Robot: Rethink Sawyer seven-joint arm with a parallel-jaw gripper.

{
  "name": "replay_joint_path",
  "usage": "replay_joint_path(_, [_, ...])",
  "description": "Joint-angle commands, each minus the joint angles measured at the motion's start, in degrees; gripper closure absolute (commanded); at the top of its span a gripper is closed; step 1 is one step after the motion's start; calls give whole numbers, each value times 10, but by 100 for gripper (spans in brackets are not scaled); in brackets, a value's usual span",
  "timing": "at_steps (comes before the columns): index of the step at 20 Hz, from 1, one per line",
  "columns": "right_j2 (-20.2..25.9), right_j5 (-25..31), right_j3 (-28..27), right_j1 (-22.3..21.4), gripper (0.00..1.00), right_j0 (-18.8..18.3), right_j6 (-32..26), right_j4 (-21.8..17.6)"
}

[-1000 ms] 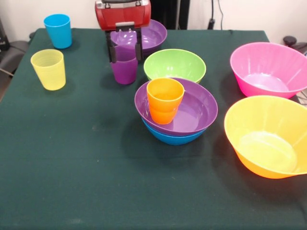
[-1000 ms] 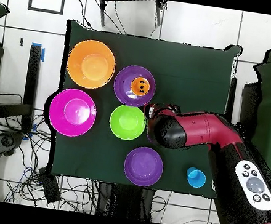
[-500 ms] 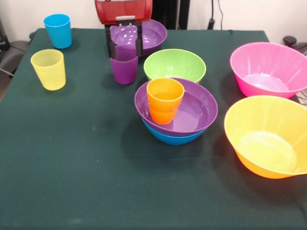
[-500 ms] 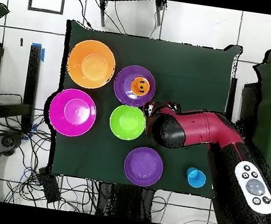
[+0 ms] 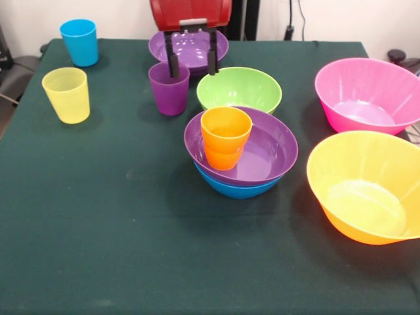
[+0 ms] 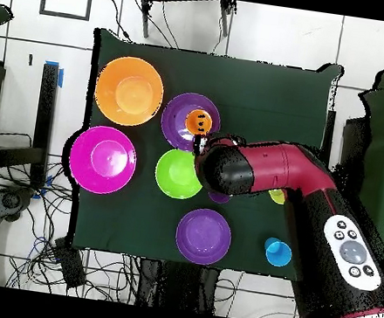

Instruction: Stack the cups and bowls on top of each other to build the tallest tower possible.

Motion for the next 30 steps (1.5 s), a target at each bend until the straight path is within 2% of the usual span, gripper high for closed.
replay_joint_path(1, [-3, 83, -51, 12, 0, 34, -54, 8])
replay_joint_path(9, [-10, 106, -107, 37, 0, 60, -41, 16])
replay_joint_path(13, [-3, 111, -139, 66, 0, 65, -30, 47])
replay_joint_path(16, [-9, 132, -158, 70, 0, 75, -28, 59])
replay_joint_path(21, [-24, 124, -172, 83, 0, 87, -30, 52])
replay_joint_path(26, [-19, 87, -139, 70, 0, 76, -26, 55])
replay_joint_path(30, [-21, 72, -60, 25, 0, 58, -34, 44])
